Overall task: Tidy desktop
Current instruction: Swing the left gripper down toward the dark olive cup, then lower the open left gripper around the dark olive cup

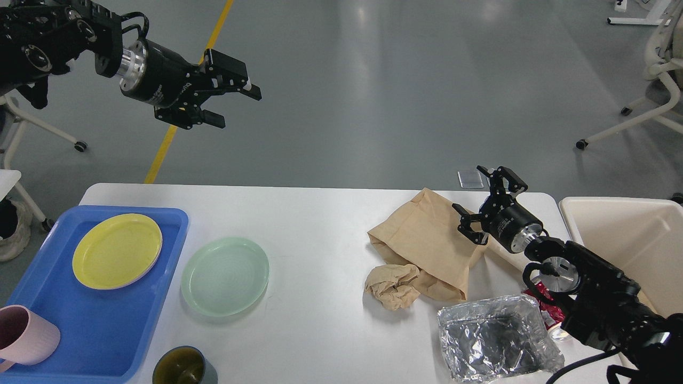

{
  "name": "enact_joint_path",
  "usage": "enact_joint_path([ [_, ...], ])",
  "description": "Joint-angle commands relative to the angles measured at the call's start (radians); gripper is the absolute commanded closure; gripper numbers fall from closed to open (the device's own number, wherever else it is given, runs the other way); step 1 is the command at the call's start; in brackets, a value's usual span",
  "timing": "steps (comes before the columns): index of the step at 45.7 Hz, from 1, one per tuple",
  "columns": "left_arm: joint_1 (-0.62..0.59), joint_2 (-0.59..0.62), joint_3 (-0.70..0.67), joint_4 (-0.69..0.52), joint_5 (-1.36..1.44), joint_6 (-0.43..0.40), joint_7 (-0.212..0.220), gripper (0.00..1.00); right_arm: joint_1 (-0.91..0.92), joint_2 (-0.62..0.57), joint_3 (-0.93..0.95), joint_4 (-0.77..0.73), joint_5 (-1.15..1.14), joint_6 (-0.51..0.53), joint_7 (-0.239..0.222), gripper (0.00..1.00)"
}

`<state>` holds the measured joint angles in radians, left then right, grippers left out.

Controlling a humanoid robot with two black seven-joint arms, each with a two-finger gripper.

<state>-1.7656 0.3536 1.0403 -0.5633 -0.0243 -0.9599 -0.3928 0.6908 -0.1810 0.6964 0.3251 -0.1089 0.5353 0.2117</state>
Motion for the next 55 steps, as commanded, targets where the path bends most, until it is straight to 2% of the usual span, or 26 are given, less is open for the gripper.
enact_joint_path([
  [1,-0.029,0.013,0.017,-0.095,0.001,0.0,0.0,0.03,0.0,0.0,0.0,0.0,0.0,0.0,0.0,0.0],
  [8,-0.106,0.008,0.075,-0.176,0.003,0.0,0.0,0.03,0.0,0.0,0.0,0.0,0.0,0.0,0.0,0.0],
  [23,-0.221,0.002,0.267,-0.504,0.004,0.0,0.002,0.03,0.0,0.0,0.0,-0.001,-0.002,0.0,0.0,0.0],
  [37,-0.199,-0.01,0.372,-0.537,0.0,0.0,-0.008,0.04,0.001,0.0,0.0,0.0,0.0,0.0,0.0,0.0],
  [55,0.001,0.024,0.372,-0.541,-0.088,0.0,-0.021,0.04,0.0,0.0,0.0,0.0,0.0,0.0,0.0,0.0],
])
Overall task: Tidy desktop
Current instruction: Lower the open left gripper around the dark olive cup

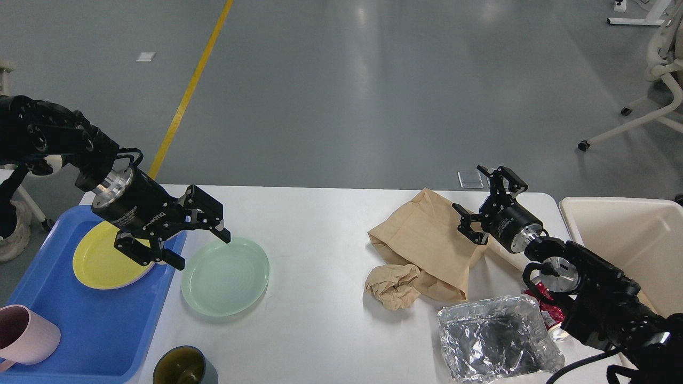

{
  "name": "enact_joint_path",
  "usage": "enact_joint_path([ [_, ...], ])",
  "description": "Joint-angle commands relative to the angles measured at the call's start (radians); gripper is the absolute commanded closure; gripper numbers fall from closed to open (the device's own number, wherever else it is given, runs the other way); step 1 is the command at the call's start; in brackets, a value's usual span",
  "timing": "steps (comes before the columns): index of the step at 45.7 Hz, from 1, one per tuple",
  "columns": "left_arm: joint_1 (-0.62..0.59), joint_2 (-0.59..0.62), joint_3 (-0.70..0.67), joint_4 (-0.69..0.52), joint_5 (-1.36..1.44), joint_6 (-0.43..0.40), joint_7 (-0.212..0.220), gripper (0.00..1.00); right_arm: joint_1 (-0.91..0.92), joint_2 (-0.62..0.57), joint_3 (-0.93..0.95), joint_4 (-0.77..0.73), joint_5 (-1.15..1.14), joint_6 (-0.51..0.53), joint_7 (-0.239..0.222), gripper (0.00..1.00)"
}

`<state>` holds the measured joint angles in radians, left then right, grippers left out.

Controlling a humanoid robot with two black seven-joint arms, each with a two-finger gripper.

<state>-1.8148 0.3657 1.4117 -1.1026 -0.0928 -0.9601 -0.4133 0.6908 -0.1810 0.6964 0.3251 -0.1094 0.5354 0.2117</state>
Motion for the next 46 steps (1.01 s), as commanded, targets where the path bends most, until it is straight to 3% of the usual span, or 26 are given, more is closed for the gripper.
enact_joint_path([
  [1,0.06,0.016,0.001,-0.002,-0.019,0.0,-0.001,0.04,0.0,0.0,0.0,-0.001,0.0,0.0,0.0,0.0],
  [15,0.121,0.075,0.024,-0.1,-0.015,0.0,0.013,0.04,0.0,0.0,0.0,0.0,0.0,0.0,0.0,0.0],
  [31,0.206,0.072,0.009,-0.091,-0.013,0.0,0.013,0.03,0.001,0.0,0.0,0.0,-0.001,0.0,0.0,0.0],
  [46,0.209,0.062,-0.045,-0.083,-0.021,0.0,0.008,0.04,0.0,0.0,0.0,0.0,-0.001,0.0,0.0,0.0],
])
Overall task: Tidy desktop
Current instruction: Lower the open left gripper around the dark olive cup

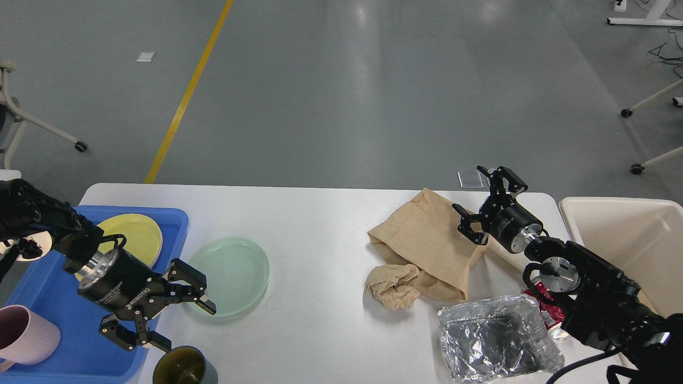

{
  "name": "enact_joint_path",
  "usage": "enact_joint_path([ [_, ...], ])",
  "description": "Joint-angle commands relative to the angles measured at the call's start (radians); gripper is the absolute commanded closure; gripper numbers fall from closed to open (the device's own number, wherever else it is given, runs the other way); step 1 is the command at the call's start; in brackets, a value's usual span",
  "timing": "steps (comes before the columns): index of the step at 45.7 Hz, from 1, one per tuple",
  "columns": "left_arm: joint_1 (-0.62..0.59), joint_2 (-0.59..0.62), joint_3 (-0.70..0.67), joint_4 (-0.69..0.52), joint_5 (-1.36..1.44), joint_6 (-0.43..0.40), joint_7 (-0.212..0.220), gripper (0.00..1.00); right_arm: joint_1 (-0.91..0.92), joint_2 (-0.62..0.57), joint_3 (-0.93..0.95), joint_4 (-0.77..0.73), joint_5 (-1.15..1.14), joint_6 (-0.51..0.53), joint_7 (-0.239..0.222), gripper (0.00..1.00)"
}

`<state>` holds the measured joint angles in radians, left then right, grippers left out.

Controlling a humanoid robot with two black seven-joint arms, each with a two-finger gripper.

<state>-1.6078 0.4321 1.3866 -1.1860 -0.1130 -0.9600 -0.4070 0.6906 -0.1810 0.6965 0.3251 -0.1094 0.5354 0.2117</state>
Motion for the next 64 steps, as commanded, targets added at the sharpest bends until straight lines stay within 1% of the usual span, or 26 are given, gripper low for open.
enact_joint_path([
  [1,0.003,-0.006,-0.02,0.0,-0.001,0.0,0.002,0.04,0.0,0.0,0.0,0.0,-0.001,0.0,0.0,0.0],
  [14,0.095,-0.044,-0.055,0.028,-0.001,0.0,0.005,0.04,0.0,0.0,0.0,0.0,0.0,0.0,0.0,0.0],
  [23,0.118,-0.05,-0.054,0.068,0.003,0.0,0.008,0.03,0.001,0.0,0.0,-0.001,0.0,0.0,0.0,0.0],
  [28,0.112,-0.052,-0.047,0.069,0.01,0.052,0.017,0.04,0.0,0.0,0.0,0.0,0.0,0.0,0.0,0.0],
  [31,0.108,-0.05,-0.046,0.069,0.013,0.072,0.037,0.04,0.0,0.0,0.0,0.0,0.0,0.0,0.0,0.0],
  [39,0.095,-0.061,-0.052,0.068,0.013,0.084,0.155,0.04,0.001,0.0,0.0,0.0,0.0,0.0,0.0,0.0],
  [41,0.094,-0.073,-0.052,0.069,0.013,0.089,0.175,0.04,0.0,0.0,0.0,0.0,0.0,0.0,0.0,0.0],
  [46,0.092,-0.087,-0.054,0.068,0.015,0.11,0.185,0.04,0.0,0.0,0.0,0.0,0.0,0.0,0.0,0.0],
  [51,0.071,-0.095,-0.054,0.065,0.015,0.113,0.191,0.04,0.001,0.0,0.0,0.0,0.0,0.0,0.0,0.0],
  [53,0.057,-0.096,-0.055,0.06,0.016,0.113,0.203,0.04,0.0,0.0,0.0,0.0,0.0,0.0,0.0,0.0],
  [59,0.016,-0.13,-0.057,0.052,0.019,0.116,0.263,0.04,0.001,0.0,0.0,-0.001,-0.001,0.0,0.0,0.0],
  [64,0.006,-0.161,-0.06,0.049,0.019,0.116,0.274,0.04,0.001,0.0,0.0,0.0,-0.001,0.0,0.0,0.0],
])
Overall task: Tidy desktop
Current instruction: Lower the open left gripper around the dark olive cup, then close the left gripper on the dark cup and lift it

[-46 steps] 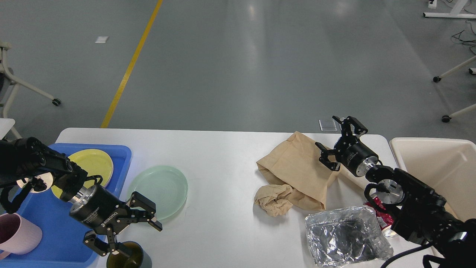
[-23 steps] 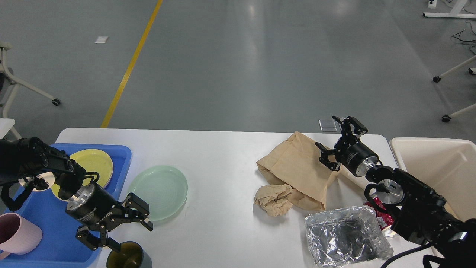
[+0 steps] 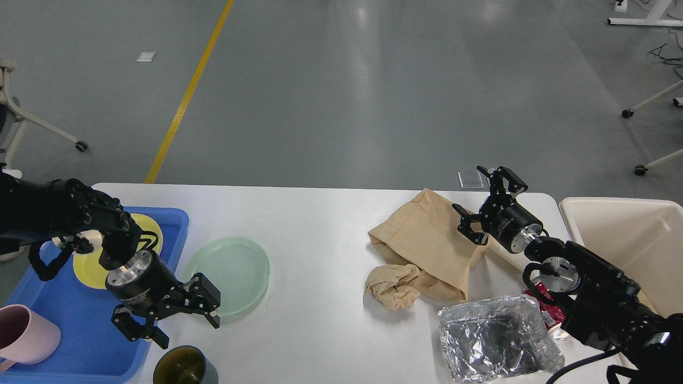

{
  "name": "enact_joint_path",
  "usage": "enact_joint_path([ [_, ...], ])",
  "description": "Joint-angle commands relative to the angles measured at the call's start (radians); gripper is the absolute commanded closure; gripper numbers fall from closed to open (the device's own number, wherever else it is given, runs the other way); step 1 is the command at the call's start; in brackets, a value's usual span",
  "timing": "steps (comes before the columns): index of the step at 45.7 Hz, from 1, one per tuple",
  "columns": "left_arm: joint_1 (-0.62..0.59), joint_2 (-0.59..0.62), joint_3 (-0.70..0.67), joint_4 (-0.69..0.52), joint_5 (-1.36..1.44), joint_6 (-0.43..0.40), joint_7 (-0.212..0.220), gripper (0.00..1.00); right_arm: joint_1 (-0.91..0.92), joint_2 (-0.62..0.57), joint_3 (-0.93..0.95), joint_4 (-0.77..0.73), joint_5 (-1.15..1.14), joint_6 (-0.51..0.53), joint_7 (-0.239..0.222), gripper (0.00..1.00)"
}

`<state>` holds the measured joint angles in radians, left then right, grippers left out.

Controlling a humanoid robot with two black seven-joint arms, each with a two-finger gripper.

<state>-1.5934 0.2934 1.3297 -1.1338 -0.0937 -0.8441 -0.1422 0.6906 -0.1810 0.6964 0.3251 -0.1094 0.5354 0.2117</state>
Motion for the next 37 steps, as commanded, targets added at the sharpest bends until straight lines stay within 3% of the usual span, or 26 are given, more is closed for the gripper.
enact_joint_path([
  [1,-0.008,-0.026,-0.007,-0.004,0.0,-0.001,0.009,0.04,0.0,0.0,0.0,0.0,0.0,0.0,0.0,0.0],
  [14,-0.037,-0.121,-0.021,-0.061,0.0,-0.004,0.035,0.04,0.0,0.0,0.0,0.0,0.0,0.0,0.0,0.0],
  [30,-0.109,-0.158,-0.012,-0.142,0.0,0.007,0.033,0.04,0.0,0.0,0.0,0.0,-0.001,0.0,0.0,0.0],
  [37,-0.093,-0.181,0.012,-0.142,0.003,0.063,0.035,0.04,0.001,0.0,0.0,0.0,-0.001,0.0,0.0,0.0],
])
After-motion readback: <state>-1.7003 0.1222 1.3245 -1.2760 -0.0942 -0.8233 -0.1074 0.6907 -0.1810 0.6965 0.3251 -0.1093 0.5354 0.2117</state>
